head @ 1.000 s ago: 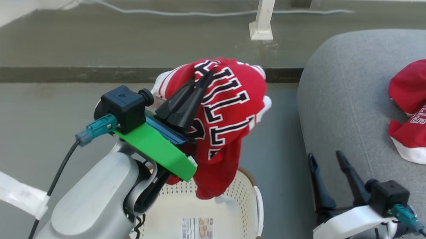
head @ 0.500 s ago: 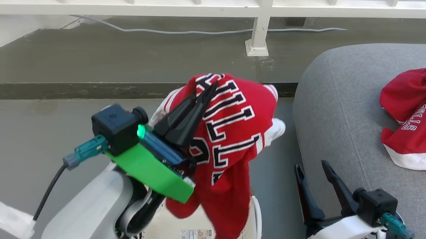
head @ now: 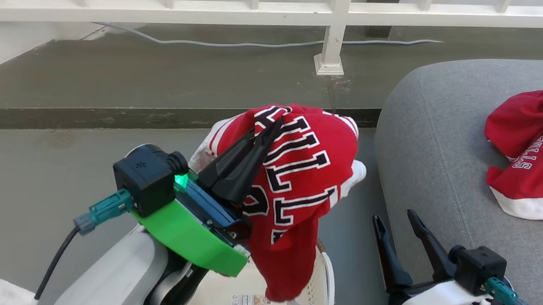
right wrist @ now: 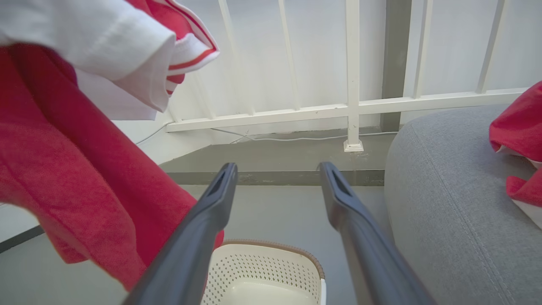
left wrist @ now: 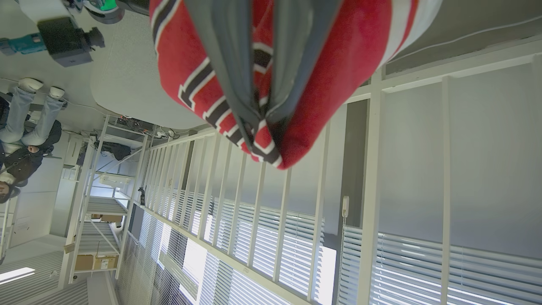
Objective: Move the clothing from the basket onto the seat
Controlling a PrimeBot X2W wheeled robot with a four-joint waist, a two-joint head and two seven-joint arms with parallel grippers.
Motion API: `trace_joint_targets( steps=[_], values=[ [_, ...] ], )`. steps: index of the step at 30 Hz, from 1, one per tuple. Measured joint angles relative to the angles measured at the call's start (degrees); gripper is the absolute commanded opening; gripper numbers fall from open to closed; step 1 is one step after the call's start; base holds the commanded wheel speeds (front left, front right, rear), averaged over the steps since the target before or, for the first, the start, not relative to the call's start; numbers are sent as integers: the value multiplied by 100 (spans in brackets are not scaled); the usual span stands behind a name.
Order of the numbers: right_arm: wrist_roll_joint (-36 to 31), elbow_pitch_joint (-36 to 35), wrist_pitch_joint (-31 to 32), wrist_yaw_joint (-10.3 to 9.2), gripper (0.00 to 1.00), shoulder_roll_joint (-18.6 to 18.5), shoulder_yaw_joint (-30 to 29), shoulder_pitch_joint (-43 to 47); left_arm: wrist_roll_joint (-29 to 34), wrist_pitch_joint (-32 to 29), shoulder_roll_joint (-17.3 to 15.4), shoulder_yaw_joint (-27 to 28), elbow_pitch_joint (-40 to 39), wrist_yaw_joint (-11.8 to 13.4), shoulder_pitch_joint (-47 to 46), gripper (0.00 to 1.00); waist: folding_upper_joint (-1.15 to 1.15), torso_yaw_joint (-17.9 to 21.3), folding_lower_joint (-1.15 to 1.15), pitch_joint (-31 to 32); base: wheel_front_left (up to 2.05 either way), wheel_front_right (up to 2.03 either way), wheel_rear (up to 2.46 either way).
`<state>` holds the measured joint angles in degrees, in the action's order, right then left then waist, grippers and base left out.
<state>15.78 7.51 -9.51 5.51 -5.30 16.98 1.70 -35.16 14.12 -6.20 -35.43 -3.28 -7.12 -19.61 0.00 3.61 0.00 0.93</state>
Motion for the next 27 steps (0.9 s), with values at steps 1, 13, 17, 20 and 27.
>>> trace_joint_targets(
  steps=[1,13,17,20,27],
  values=[
    [0,-18,2,-4,100,0,4,1,0,-5,-4,-8,-42,0,8,0,0,-3,0,1,0,0,0],
    [0,-293,57,-2,100,4,183,2,-19,-146,-42,-62,-299,1,99,0,0,-39,0,15,0,0,0],
    [0,-464,108,32,100,34,444,0,-20,-179,-52,-87,-342,3,109,0,0,-50,0,19,0,0,0],
    [12,-576,149,58,100,64,704,-2,-21,-208,-54,-123,-380,8,113,0,0,-62,0,19,0,0,0],
    [143,-817,260,104,100,104,1265,-3,-40,-301,-44,-221,-444,8,115,0,0,-136,0,9,0,0,0]
  ],
)
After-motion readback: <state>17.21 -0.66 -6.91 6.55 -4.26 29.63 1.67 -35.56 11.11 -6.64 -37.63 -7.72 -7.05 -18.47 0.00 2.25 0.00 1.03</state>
